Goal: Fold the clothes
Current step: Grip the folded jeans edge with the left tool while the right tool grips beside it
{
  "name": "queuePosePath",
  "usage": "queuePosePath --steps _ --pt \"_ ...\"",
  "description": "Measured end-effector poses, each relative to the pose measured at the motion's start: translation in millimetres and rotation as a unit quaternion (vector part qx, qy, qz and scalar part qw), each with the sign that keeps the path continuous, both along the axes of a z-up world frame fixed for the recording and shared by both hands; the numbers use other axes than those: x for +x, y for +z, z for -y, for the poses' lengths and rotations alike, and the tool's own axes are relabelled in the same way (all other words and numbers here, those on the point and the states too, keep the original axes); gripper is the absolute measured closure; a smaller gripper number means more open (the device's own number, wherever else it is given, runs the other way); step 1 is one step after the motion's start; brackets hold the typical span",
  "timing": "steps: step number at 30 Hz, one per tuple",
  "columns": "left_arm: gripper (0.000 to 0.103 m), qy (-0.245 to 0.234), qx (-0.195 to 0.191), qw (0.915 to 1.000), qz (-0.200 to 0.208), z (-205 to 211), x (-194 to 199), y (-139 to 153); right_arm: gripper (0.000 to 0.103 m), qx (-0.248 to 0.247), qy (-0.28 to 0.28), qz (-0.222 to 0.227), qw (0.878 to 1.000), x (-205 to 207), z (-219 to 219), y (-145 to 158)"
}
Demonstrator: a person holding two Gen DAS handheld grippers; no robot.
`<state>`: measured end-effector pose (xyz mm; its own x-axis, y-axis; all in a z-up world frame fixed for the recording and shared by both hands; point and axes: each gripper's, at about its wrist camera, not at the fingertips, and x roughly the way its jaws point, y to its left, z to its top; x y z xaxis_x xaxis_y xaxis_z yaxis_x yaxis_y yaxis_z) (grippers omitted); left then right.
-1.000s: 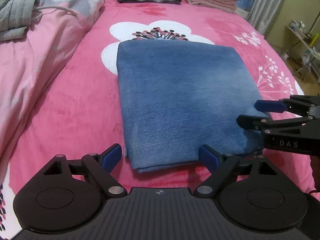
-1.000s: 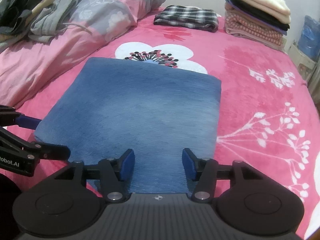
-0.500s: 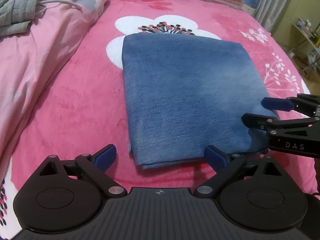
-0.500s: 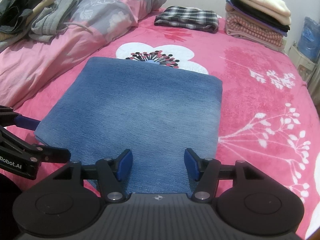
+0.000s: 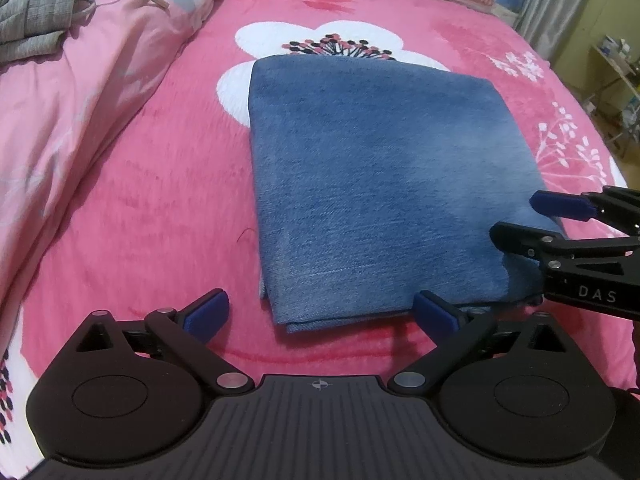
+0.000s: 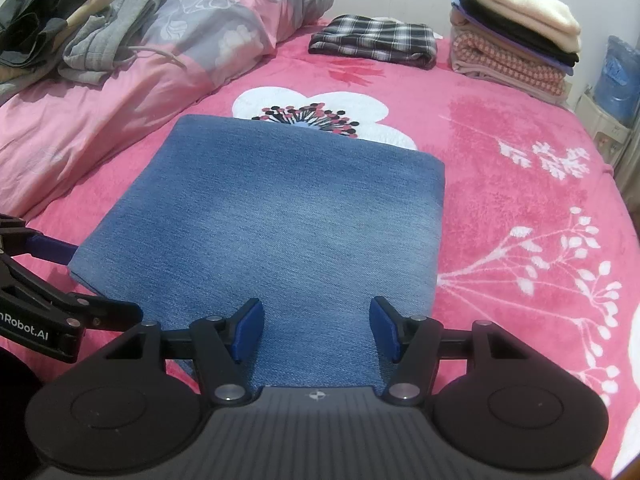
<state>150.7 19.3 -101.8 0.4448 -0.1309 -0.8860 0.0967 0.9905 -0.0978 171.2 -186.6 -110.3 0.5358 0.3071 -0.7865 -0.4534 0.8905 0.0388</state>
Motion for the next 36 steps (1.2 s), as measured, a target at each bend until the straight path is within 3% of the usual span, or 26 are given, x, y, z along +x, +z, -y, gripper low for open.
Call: queuePosePath --steps 18,22,26,30,33,36 --pt "0.001 0.000 0.006 0.9999 -0.013 0 1 -3 0.040 0.002 -0.003 0.006 1.000 -3 -1 -1" --pt "0.002 0.005 0.001 1.0000 0.002 -3 -1 4 0.040 0.004 -0.003 0.005 1.000 -2 0 -1" --pt "0.002 0.026 -0.034 0.9984 0.037 -17 -3 18 0.039 0.010 -0.006 0.000 1.000 0 4 5" --pt "0.002 0.048 -0.091 0.9932 0.053 -37 10 26 0.039 0.059 -0.050 0.008 0.997 3 25 22" --pt "0.002 0.067 -0.141 0.9870 0.038 -51 29 18 0.039 0.130 -0.104 -0.020 0.986 13 59 23" --pt "0.002 0.091 -0.177 0.9799 0.013 -62 45 2 0.039 0.196 -0.150 -0.064 0.967 32 94 14"
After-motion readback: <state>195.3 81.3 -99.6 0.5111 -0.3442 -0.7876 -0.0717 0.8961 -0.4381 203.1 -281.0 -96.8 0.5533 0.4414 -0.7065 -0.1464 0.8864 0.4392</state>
